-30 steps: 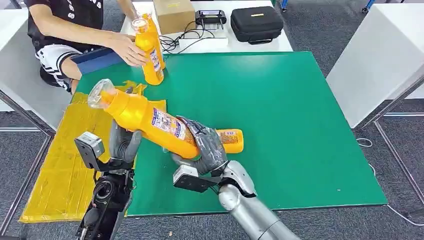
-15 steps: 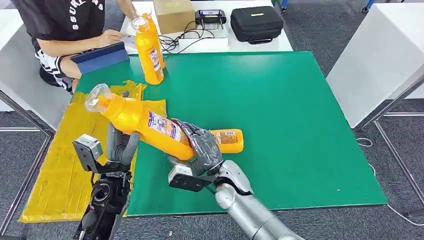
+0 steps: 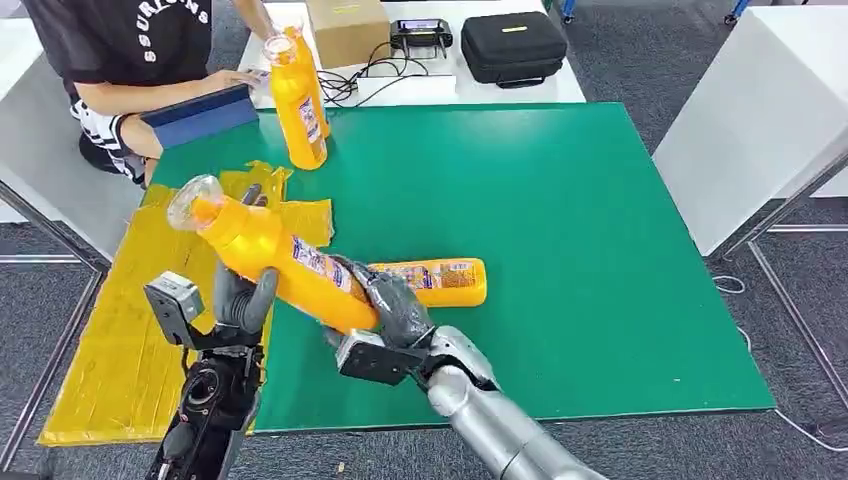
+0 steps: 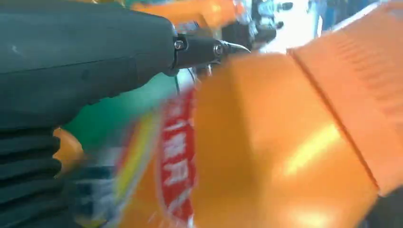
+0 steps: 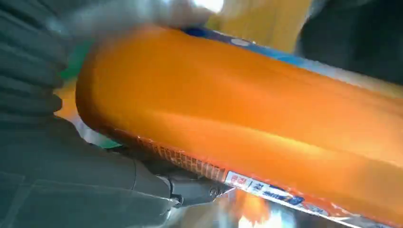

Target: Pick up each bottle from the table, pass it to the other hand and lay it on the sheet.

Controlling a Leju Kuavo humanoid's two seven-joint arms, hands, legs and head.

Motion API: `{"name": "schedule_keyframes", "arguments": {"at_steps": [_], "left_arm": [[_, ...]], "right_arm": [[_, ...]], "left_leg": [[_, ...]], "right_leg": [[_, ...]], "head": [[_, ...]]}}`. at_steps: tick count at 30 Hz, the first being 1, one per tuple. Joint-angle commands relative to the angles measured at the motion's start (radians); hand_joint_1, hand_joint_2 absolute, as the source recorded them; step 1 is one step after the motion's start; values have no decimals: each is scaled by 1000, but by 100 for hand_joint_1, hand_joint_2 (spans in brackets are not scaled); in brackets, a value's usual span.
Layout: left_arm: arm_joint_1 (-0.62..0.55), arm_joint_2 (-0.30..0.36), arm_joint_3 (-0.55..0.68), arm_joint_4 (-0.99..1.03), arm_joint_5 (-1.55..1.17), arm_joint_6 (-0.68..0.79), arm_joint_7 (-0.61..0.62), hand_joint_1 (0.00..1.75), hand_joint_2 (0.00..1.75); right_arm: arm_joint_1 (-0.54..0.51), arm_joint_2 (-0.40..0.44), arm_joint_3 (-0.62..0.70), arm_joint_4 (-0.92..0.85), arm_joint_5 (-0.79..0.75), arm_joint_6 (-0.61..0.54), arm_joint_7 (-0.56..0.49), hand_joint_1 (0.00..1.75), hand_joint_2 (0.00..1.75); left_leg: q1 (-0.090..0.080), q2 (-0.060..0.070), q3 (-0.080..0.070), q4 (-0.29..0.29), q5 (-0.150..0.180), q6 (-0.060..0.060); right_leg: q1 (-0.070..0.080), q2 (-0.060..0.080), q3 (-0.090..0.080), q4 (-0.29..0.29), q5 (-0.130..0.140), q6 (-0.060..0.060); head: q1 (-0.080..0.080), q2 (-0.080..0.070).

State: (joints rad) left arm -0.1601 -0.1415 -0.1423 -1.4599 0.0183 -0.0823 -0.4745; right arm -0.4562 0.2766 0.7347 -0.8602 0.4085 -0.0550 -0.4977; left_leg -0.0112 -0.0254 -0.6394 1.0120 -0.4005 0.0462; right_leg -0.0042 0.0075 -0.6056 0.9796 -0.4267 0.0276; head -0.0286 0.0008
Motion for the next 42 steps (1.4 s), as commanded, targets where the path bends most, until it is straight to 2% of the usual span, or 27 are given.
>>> {"name": "schedule_keyframes", "arguments": {"at_steps": [1,5,10,11,19,24,29,30,31,32,37,39,42], "left_arm": [[-149,4,-37,135,16,8,25,0,175],[-154,1,-32,149,22,7,26,0,175],[-171,0,-36,176,30,-2,25,2,175],[-175,0,-37,182,31,-4,23,173,175],[-197,1,-43,199,32,-4,14,175,175],[-192,4,-40,193,29,5,10,175,175],[-186,5,-35,188,26,12,6,175,175],[-184,5,-31,185,25,14,5,175,175],[-181,6,-26,181,23,20,3,175,175],[-178,7,-23,175,17,28,-1,175,175],[-167,15,-6,143,-31,85,-11,175,175],[-150,14,16,107,-100,176,-24,175,175],[-119,21,49,44,-210,303,-32,175,175]], "right_arm": [[31,-47,156,-44,-117,275,-82,175,175],[33,-56,129,-43,-185,322,-89,175,175],[30,-64,121,-54,-193,316,-86,175,175],[30,-64,121,-52,-193,312,-85,175,175],[26,-63,97,-54,-191,277,-79,175,175],[19,-56,91,-35,-198,272,-72,175,175],[17,-55,89,-30,-197,265,-72,175,175],[19,-55,84,-32,-197,252,-71,145,175],[20,-55,76,-35,-196,231,-67,16,175],[24,-58,64,-45,-188,193,-67,0,175],[35,-86,21,-103,-191,151,-59,0,175],[65,-109,-21,-176,-144,37,-61,0,175],[108,-153,-79,-291,-105,-34,-45,0,175]], "left_leg": [[1,-3,3,0,-1,-3],[1,-1,4,-1,-1,-3],[1,-1,3,0,-1,-2],[1,-1,6,-1,-2,-3],[1,0,3,0,-1,-2],[1,0,7,0,-2,-4],[1,0,2,0,-1,-2],[1,1,5,0,-2,-3],[1,1,4,0,-1,-3],[1,1,6,0,-2,-3],[2,1,6,0,-2,-3],[1,1,2,0,0,-2],[1,0,4,0,-2,-2]], "right_leg": [[1,-5,5,-1,-2,-1],[1,-4,5,-1,-2,-1],[1,-2,5,-1,-1,-1],[2,-3,8,-1,-2,-1],[1,-2,5,-1,-1,0],[2,-3,8,-1,-3,-1],[1,-2,4,-1,-1,0],[1,-2,6,-1,-2,-1],[1,-1,5,-1,-1,-1],[1,-1,7,-1,-2,-1],[2,-2,7,-1,-2,-1],[1,0,3,-1,0,0],[1,-2,6,-1,-2,0]], "head": [[0,0],[0,0],[1,0],[0,0],[0,0],[0,0],[0,0],[0,0],[1,0],[0,0],[1,0],[0,0],[1,0]]}}
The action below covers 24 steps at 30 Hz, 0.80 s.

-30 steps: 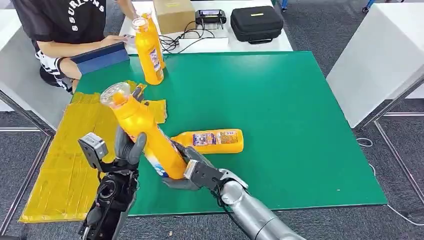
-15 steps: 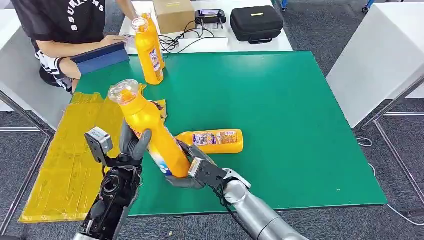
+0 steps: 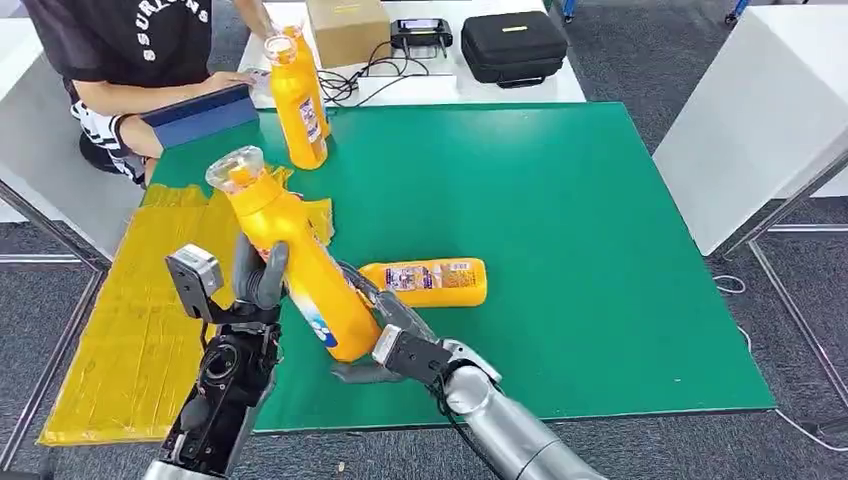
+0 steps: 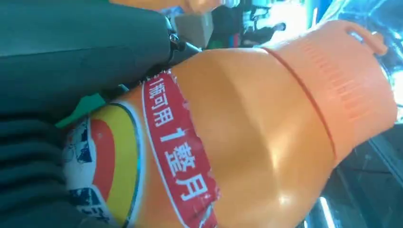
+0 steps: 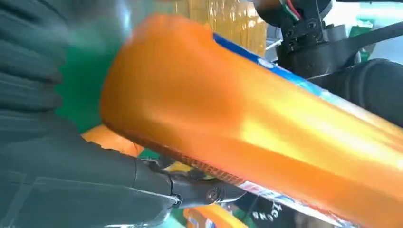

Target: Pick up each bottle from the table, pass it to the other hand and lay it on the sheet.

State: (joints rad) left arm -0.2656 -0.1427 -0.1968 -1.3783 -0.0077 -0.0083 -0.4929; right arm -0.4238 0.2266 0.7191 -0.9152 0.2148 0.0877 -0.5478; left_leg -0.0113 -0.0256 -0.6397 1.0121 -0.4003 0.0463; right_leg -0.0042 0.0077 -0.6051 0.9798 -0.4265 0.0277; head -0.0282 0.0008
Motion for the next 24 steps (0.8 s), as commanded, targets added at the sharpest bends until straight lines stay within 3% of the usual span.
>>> {"name": "schedule_keyframes", "arguments": {"at_steps": [1,2,3,11,15,17,20,21,22,23,24], "left_arm": [[-11,23,106,-47,-186,231,-11,175,175],[-9,25,108,-55,-188,230,-7,175,175],[-9,25,108,-55,-188,230,-7,175,175],[-28,21,136,-79,-427,445,11,175,175],[-63,30,166,-79,-919,706,136,175,175],[-84,-5,254,-117,-1308,706,204,175,175],[-84,-5,254,-117,-1308,706,204,175,175],[-100,-3,264,-119,-1465,706,257,175,175],[-116,134,205,-102,-1563,706,355,175,175],[-193,416,-4,-35,-1563,706,606,175,175],[-256,555,-225,-6,-1563,706,827,175,175]], "right_arm": [[83,-107,-68,-252,92,-178,8,0,175],[87,-112,-70,-264,95,-175,12,0,175],[87,-112,-70,-264,95,-175,12,0,175],[187,-144,-183,-436,168,-273,34,0,175],[238,-156,-234,-532,255,-349,63,0,175],[252,-165,-255,-579,339,-417,85,0,175],[252,-165,-255,-579,339,-417,85,0,175],[251,-169,-262,-588,370,-438,98,0,175],[250,-176,-270,-593,415,-473,114,0,175],[245,-185,-273,-596,438,-494,121,0,175],[244,-201,-281,-600,437,-505,116,0,175]], "left_leg": [[1,1,3,0,-1,-2],[1,2,10,0,-5,-5],[1,3,4,0,-2,-2],[1,-1,3,0,-1,-2],[1,-2,3,0,-1,-2],[1,-3,3,0,-1,-3],[1,-1,1,1,-1,-2],[1,-1,5,1,-3,-3],[1,-1,2,0,-1,-2],[1,0,5,1,-3,-3],[1,4,3,0,-1,-3]], "right_leg": [[1,-1,3,-1,-1,0],[2,-1,11,-1,-4,-1],[1,0,4,-1,-1,0],[1,-3,4,-1,-2,0],[1,-4,4,-1,-2,0],[1,-5,5,0,-2,0],[1,-2,2,0,-1,0],[1,-3,6,0,-3,0],[1,-2,4,-1,-1,0],[1,-2,6,0,-3,0],[1,1,3,0,-1,-1]], "head": [[0,0],[0,0],[0,0],[0,0],[0,0],[0,0],[0,0],[0,0],[0,0],[0,0],[0,0]]}}
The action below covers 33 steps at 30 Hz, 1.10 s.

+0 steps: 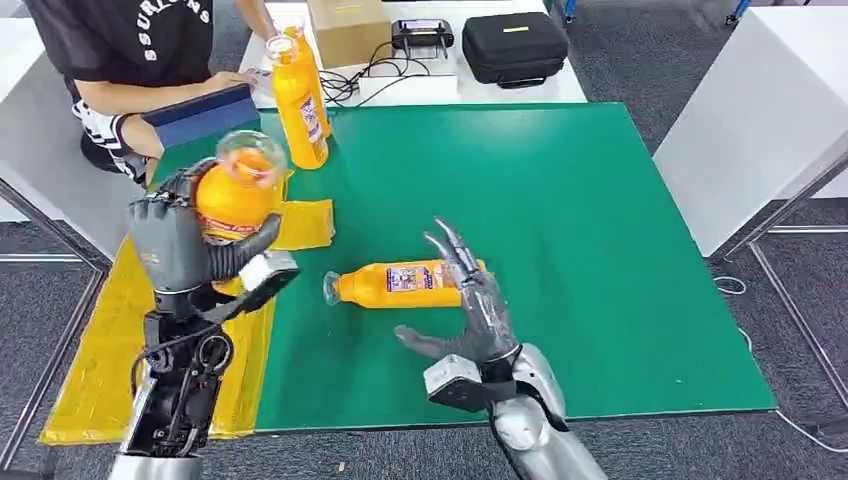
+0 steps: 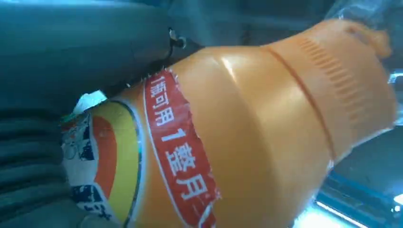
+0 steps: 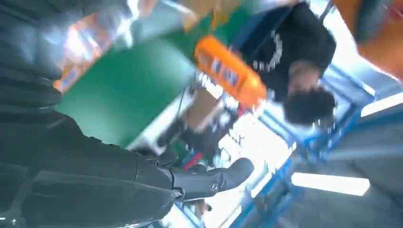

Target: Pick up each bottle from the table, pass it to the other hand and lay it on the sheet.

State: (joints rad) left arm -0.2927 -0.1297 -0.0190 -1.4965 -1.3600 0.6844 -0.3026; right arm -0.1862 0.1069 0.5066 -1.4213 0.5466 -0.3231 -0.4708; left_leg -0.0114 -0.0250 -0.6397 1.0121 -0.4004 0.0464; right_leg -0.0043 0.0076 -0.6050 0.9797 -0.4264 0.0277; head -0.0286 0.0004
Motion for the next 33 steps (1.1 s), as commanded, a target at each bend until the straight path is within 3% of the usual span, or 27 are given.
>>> {"name": "schedule_keyframes", "arguments": {"at_steps": [1,3,4,5,6,9,10,11,12,14,15,18,20,25,33], "left_arm": [[-229,542,-402,113,-211,14,637,175,175],[-229,542,-402,113,-211,14,637,175,175],[-480,594,-654,223,-211,-94,888,175,175],[-506,557,-905,283,-211,-88,1001,175,175],[-522,535,-996,325,-211,-99,1001,175,175],[-556,489,-1091,424,-211,-134,1001,175,175],[-548,459,-1085,472,-211,-152,927,175,175],[-499,384,-951,577,-211,-157,689,175,175],[-490,351,-882,648,-211,-188,558,175,175],[-503,323,-871,758,-211,-145,528,175,175],[-485,284,-756,825,-211,-174,401,175,175],[-473,240,-579,952,-162,-198,164,175,175],[-471,227,-529,1011,-147,-234,80,175,175],[-457,235,-489,1055,-116,-322,13,175,175],[-465,276,-484,1081,-211,-390,167,175,175]], "right_arm": [[7,-81,-68,-94,105,-94,39,0,175],[7,-81,-68,-94,105,-94,39,0,175],[4,-78,-68,-93,134,-110,52,0,175],[5,-84,-69,-95,147,-119,59,0,175],[7,-90,-71,-98,161,-126,63,0,175],[11,-108,-80,-107,193,-144,74,0,175],[12,-115,-86,-110,204,-150,78,0,175],[14,-128,-98,-117,211,-154,80,0,175],[15,-137,-105,-120,217,-154,82,0,175],[16,-142,-113,-120,220,-150,81,0,175],[21,-146,-115,-121,230,-146,84,0,175],[32,-149,-120,-118,243,-128,99,0,175],[31,-152,-119,-111,251,-113,109,0,175],[10,-152,-111,-77,247,-89,107,0,175],[-13,-148,-102,-42,260,-68,118,0,175]], "left_leg": [[1,4,2,0,-1,-2],[2,-2,2,1,0,-4],[3,0,4,1,-1,-5],[4,4,4,0,0,-4],[6,-2,-3,3,1,-4],[6,-12,2,3,2,-5],[7,-22,8,0,4,-6],[6,-13,3,-3,6,-5],[4,-11,8,-5,5,-6],[4,-8,6,-2,5,-3],[4,-6,7,-1,3,-4],[2,3,3,0,4,-4],[1,6,4,-1,3,-5],[1,5,3,0,3,-4],[3,7,3,0,2,-5]], "right_leg": [[1,2,1,0,0,-1],[2,-4,2,1,-2,-2],[3,-3,4,1,-2,-3],[3,1,2,0,0,-4],[4,-3,-3,2,1,-5],[4,-14,4,2,-3,-4],[5,-26,11,-2,-5,-3],[3,-15,-3,-3,0,-4],[2,-13,8,-5,-1,-3],[2,-9,9,-2,0,-4],[3,-8,11,-2,0,-3],[1,0,4,-1,3,-3],[1,2,3,-2,4,-3],[1,3,2,-1,4,-3],[2,4,3,-1,3,-3]], "head": [[1,0],[1,0],[1,0],[0,0],[-1,0],[0,0],[4,0],[1,0],[0,0],[1,0],[2,0],[0,0],[0,0],[1,0],[0,0]]}}
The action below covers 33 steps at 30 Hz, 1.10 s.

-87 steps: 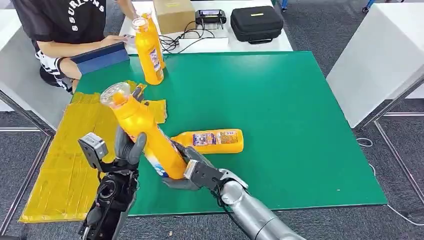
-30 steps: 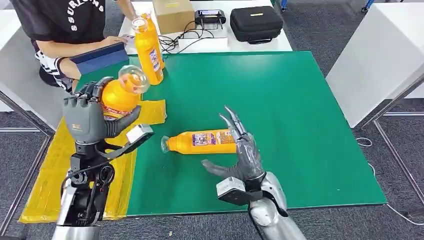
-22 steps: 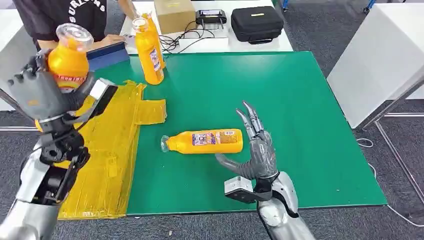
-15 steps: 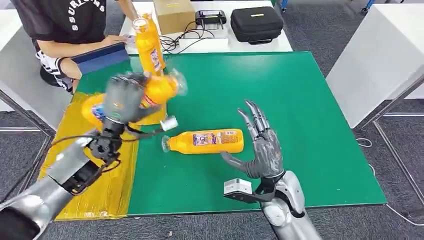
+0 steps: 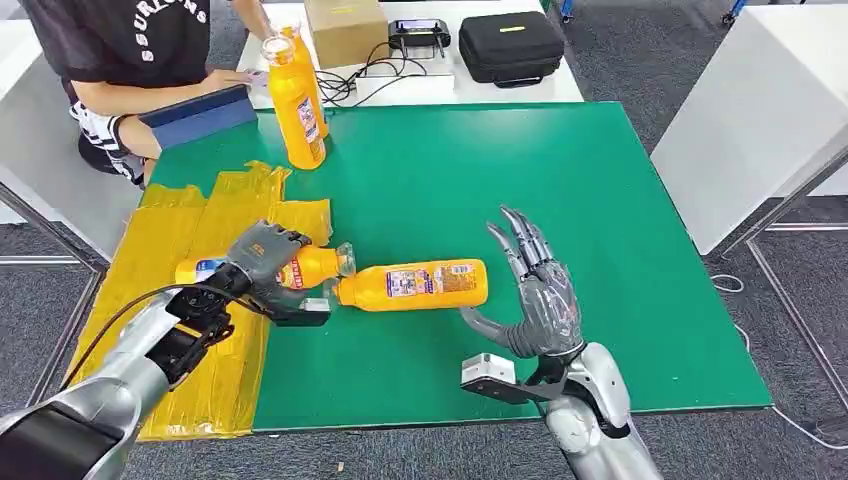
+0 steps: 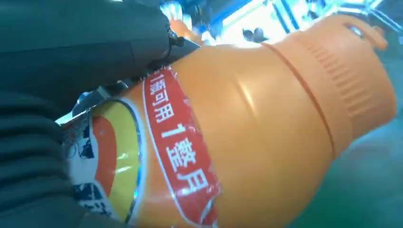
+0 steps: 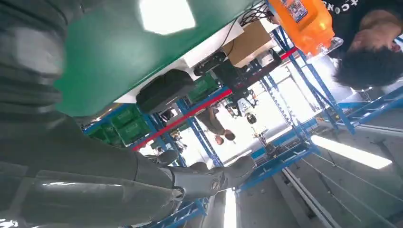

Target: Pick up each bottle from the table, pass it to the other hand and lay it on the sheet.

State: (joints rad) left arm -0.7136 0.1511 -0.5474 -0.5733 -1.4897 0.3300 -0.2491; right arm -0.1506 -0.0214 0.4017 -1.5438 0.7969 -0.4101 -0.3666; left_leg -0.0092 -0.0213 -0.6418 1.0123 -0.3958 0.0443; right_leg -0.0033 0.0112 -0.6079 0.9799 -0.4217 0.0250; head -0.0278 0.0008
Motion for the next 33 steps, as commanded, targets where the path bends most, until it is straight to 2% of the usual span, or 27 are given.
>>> {"name": "schedule_keyframes", "arguments": {"at_steps": [1,6,7,8,10,11,13,18,19,22,23,25,28,30,33], "left_arm": [[-45,-4,46,158,-81,-35,114,175,175],[-48,-6,43,161,-81,-37,122,175,175],[-57,-1,11,168,-81,-33,180,21,175],[-67,3,-20,175,-81,-15,227,0,175],[-75,6,-70,193,-81,-8,310,0,175],[-75,6,-70,193,-81,-8,310,0,175],[-72,7,-101,194,-81,14,374,0,175],[-71,5,-106,196,-81,21,389,0,175],[-71,5,-106,196,-81,21,389,0,175],[-76,13,-180,202,-81,5,474,0,175],[-71,13,-177,197,-81,13,486,0,0],[-64,13,-181,187,-81,34,519,0,0],[-35,-6,-119,133,-81,74,520,0,0],[-12,-22,-69,86,-81,102,496,0,0],[-9,-27,-73,72,-81,89,502,0,0]], "right_arm": [[-48,-20,3,82,9,19,14,0,175],[-49,-20,3,85,12,19,16,0,175],[-49,-19,2,89,26,22,30,0,175],[-52,-17,1,97,48,24,47,0,175],[-60,-14,3,115,104,32,86,0,175],[-60,-14,3,115,104,32,86,0,175],[-84,-18,19,156,188,77,149,0,175],[-90,-23,25,166,214,95,169,0,175],[-90,-23,25,166,214,95,169,0,175],[-115,-58,48,199,394,164,276,0,175],[-118,-66,41,205,416,172,290,0,175],[-116,-85,23,201,443,200,304,0,175],[-116,-118,-14,206,500,269,319,0,175],[-133,-125,-27,243,509,284,312,0,175],[-142,-126,-31,262,510,284,302,0,175]], "left_leg": [[1,2,3,0,-1,-2],[1,1,3,0,-1,-2],[1,3,9,0,-4,-4],[1,1,3,0,-1,-2],[1,0,2,0,-1,-2],[1,1,5,0,-3,-3],[1,1,5,0,-3,-3],[1,0,2,0,-1,-2],[1,1,5,0,-2,-3],[1,1,4,0,-2,-3],[1,1,2,0,-1,-2],[1,0,2,0,-1,-2],[1,0,5,0,-2,-3],[1,-1,4,0,-2,-2],[0,-2,4,0,-1,-2]], "right_leg": [[1,0,4,-1,-1,0],[1,0,4,-1,-1,0],[2,0,11,-1,-4,0],[1,0,4,-1,-1,0],[1,-1,3,-1,-1,0],[2,-1,6,-1,-2,0],[1,0,7,-1,-2,0],[1,0,3,-1,-1,0],[1,-1,6,-1,-2,0],[1,0,5,-1,-1,0],[1,0,4,-1,-1,0],[1,-1,4,-1,-1,0],[1,-2,7,-1,-2,0],[1,-3,6,-1,-2,0],[1,-3,6,-1,-1,0]], "head": [[0,0],[0,0],[0,0],[0,0],[0,0],[0,0],[0,0],[0,0],[0,0],[0,0],[0,0],[0,0],[0,0],[0,0],[0,0]]}}
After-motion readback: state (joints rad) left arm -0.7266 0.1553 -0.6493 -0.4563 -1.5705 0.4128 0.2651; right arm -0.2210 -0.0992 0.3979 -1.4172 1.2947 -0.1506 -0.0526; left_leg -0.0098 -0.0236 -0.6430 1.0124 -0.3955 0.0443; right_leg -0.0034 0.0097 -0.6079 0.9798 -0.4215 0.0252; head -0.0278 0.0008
